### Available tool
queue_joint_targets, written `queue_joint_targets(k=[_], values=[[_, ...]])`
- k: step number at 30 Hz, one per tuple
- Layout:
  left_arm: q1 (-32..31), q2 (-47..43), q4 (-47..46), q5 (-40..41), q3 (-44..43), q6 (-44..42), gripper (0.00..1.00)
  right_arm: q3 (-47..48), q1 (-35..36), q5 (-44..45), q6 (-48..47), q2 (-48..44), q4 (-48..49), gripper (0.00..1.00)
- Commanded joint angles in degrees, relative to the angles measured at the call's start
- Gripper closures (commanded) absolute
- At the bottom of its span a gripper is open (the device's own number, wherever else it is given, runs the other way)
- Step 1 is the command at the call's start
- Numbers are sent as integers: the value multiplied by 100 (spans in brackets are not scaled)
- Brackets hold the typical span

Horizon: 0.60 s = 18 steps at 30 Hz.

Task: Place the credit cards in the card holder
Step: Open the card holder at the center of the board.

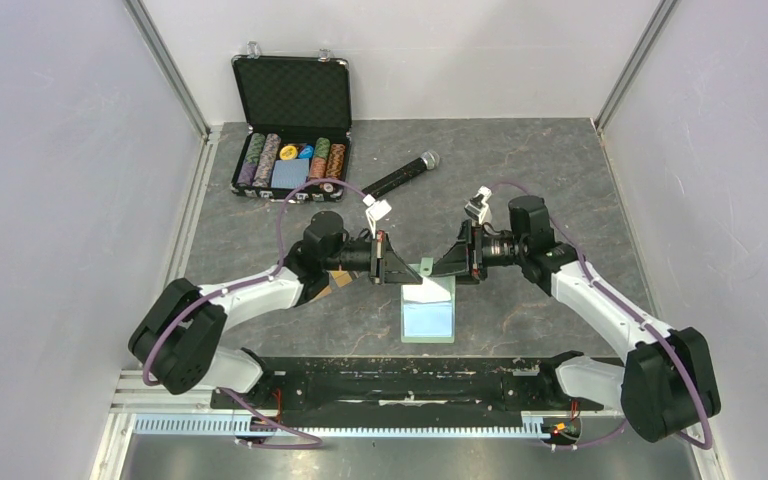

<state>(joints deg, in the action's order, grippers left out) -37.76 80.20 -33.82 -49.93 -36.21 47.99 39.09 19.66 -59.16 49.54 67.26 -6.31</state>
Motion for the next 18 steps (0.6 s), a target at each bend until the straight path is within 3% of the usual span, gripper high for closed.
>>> queue_joint_targets(k=[1, 4, 8, 15, 18], values=[[-4, -302, 551, 59, -252, -160, 97, 642, -19, 302, -1114, -17, -906, 41], [-4, -505, 1393, 149, -415, -552, 98, 1024, -50, 527, -1981, 24, -1800, 25], [-4, -644, 2099, -29, -627, -841, 98, 1188, -50, 450, -2667, -28, -2183, 15], [-4, -598, 2278, -633, -835, -849, 98, 1197, -46, -181, -3408, -3, -2398, 15], [-6, -586, 2289, -753, -886, -819, 98, 1173, -27, -442, -3573, 30, -2386, 24]])
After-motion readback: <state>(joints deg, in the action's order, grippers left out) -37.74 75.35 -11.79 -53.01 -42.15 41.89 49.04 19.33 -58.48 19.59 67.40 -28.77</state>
